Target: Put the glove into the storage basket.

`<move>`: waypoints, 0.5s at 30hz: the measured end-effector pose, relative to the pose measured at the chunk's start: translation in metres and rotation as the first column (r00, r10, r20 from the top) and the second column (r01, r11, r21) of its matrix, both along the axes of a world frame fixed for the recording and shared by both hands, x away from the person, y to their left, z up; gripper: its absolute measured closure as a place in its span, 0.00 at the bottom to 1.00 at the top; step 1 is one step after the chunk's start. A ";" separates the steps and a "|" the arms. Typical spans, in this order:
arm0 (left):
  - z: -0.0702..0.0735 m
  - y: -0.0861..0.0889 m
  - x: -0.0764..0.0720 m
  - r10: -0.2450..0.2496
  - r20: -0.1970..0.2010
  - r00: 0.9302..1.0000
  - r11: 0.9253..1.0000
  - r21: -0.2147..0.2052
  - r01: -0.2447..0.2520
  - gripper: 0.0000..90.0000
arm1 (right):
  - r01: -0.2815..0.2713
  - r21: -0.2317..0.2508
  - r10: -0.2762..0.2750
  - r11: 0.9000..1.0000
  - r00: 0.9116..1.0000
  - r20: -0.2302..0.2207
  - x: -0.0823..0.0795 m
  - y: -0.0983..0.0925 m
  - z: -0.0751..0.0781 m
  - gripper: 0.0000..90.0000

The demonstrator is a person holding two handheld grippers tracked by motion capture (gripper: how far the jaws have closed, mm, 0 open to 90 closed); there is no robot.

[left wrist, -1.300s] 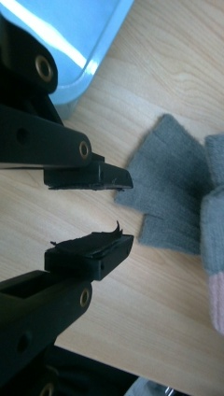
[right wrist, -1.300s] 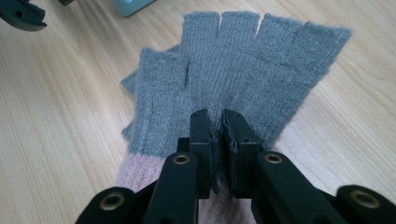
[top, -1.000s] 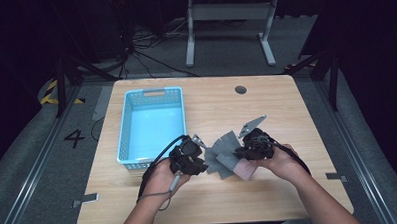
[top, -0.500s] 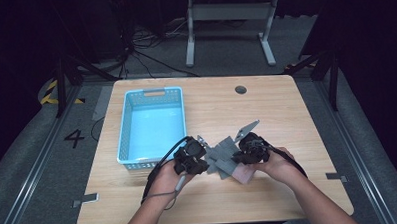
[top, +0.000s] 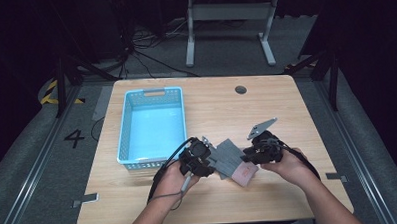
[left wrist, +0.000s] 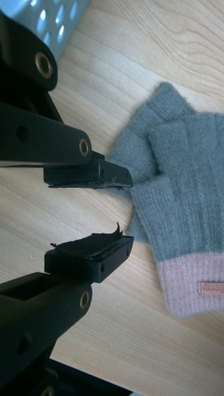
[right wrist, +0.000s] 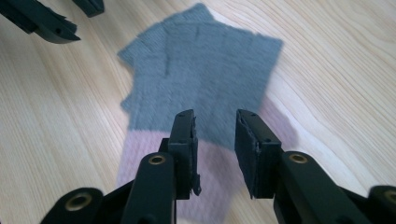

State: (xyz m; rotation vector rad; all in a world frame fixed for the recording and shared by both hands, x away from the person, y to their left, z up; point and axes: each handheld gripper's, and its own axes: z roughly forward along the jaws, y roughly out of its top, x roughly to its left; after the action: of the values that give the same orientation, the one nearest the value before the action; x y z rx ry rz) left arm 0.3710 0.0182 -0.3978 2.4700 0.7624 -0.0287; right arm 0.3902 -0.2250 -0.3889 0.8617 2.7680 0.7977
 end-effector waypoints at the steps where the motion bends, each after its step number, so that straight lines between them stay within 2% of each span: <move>1: 0.000 0.000 0.001 -0.011 0.003 1.000 1.000 0.002 0.011 0.73 | 0.009 0.002 -0.009 1.000 1.000 -0.005 -0.001 -0.004 0.001 0.76; 7: -0.001 -0.001 0.003 -0.016 -0.007 1.000 1.000 0.002 0.016 0.80 | 0.013 -0.027 -0.014 1.000 1.000 -0.027 -0.006 -0.021 0.000 0.75; 9: -0.002 -0.001 0.004 -0.012 -0.019 1.000 1.000 -0.006 0.012 0.80 | 0.012 -0.030 -0.013 0.999 0.999 -0.043 -0.007 -0.024 -0.001 0.74; 15: -0.008 -0.004 0.006 0.004 -0.019 1.000 1.000 0.008 -0.003 0.80 | 0.001 -0.052 -0.003 0.999 0.999 -0.049 -0.013 -0.031 -0.006 0.72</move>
State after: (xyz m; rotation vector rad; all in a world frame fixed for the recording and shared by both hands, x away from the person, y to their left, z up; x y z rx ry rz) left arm 0.3765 0.0142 -0.4062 2.4792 0.7762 -0.0473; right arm 0.3769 -0.2561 -0.3949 0.8862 2.8168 0.7095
